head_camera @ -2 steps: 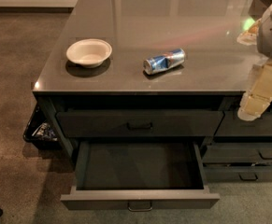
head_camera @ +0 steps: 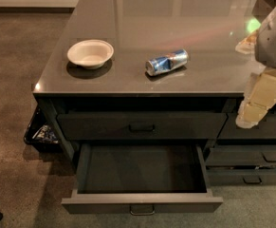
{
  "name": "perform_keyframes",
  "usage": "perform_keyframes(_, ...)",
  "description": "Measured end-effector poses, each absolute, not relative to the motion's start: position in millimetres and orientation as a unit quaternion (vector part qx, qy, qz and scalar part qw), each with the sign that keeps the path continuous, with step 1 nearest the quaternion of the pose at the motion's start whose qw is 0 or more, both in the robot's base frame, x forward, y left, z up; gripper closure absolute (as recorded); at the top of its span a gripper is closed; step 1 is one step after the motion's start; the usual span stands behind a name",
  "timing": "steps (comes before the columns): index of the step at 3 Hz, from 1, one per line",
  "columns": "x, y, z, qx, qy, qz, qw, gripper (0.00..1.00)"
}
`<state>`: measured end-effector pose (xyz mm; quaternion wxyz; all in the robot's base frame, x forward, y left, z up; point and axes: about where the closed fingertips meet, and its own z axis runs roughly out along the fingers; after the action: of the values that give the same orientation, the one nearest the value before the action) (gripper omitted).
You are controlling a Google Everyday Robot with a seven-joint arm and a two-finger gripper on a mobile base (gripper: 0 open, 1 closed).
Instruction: Close middle drawer
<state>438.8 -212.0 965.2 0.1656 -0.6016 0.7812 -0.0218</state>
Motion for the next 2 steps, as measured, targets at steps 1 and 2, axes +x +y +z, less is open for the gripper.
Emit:
perform_keyframes(1, 434.2, -204.5, 919.7, -0.597, 0.786, 0.033, 0.154, 0.0)
perform_keyframes(2, 421.3, -189.9, 882.7, -0.597, 0.784, 0.096, 0.14, 0.0)
